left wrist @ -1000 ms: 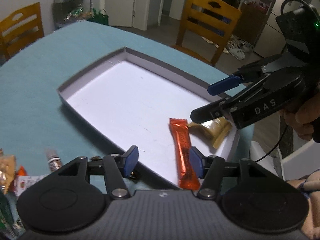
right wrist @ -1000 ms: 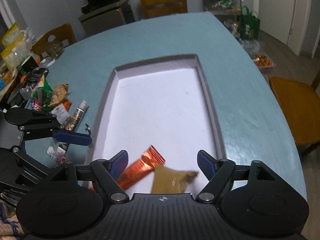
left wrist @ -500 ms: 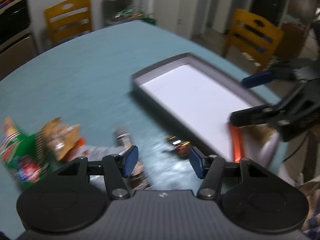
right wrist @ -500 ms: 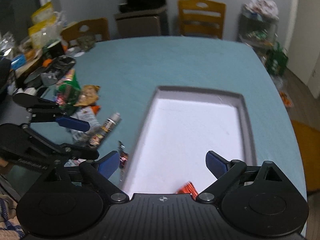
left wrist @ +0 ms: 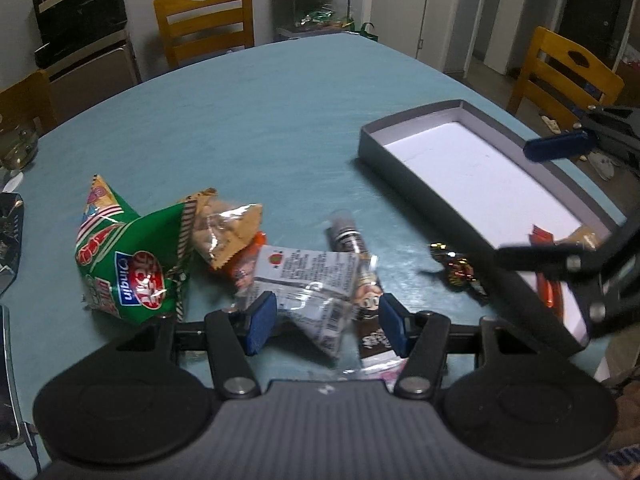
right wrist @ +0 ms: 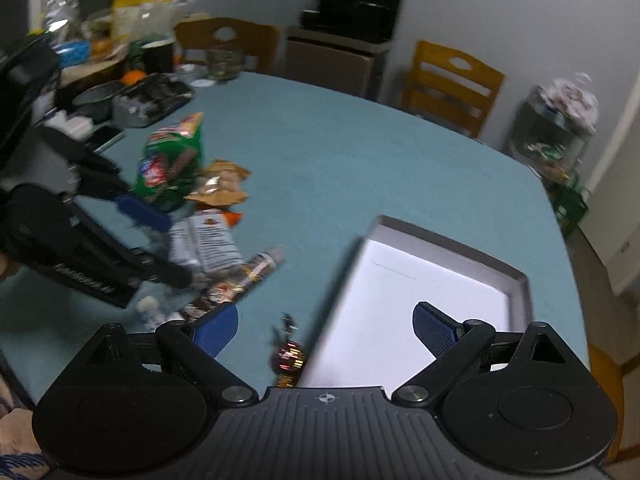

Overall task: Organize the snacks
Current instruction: 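Move both tools back toward the snack pile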

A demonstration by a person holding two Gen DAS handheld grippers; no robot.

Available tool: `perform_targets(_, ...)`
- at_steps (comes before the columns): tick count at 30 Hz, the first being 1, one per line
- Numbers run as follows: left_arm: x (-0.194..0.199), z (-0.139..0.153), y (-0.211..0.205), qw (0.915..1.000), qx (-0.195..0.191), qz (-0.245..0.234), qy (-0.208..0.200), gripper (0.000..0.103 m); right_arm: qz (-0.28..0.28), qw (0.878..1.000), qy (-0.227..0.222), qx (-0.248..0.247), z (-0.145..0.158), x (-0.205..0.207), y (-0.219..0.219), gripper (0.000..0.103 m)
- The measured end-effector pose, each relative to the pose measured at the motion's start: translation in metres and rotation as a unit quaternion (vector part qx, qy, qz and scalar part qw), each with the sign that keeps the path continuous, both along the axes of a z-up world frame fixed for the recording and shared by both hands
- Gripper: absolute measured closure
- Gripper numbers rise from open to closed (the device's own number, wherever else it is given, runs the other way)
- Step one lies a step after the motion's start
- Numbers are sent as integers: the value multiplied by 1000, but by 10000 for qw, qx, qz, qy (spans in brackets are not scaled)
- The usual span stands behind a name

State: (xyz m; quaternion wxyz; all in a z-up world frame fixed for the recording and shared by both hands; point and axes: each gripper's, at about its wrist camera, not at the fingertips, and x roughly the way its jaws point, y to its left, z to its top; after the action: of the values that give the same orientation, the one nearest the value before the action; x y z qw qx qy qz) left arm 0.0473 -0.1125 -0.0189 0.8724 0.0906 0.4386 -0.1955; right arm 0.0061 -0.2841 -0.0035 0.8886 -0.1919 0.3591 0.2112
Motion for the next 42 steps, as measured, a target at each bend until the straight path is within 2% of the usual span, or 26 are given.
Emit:
perform_targets(3, 7, -3, -1, 9999, 131, 18, -64, 44, 209, 9993, 283, 81, -5, 3, 10, 17)
perform_targets(7, 16, -7, -1, 9996, 251, 44, -146, 40, 291, 9985, 455, 22, -10, 6, 18, 19)
perform_targets(11, 23, -16, -1, 9996, 281, 41, -24, 39, 237, 9978, 625, 12, -15, 12, 21, 20)
perform_targets(14, 25, -23, -3, 9994, 336, -7, 3, 31, 311, 9969, 728, -45, -19, 15, 28, 24)
perform_targets(19, 29, -31, -10, 9992, 378, -99, -27, 26, 429, 9949, 892, -176, -32, 18, 38, 24)
perform_targets(25, 34, -36, -15, 9994, 312, -127, -64, 22, 339, 9925, 1114, -363, -47, 22, 37, 39)
perform_targets(33, 34, -39, -16, 9993, 332, -176, -90, 23, 229, 9941, 969, -438, -52, 25, 39, 46)
perform_targets(37, 30, -38, -9, 9996, 242, -133, -114, 31, 205, 9940, 943, -507, -53, 29, 41, 47)
perform_targets(42, 25, -35, -2, 9998, 173, -94, -80, 35, 415, 9923, 835, -820, -58, 23, 48, 48)
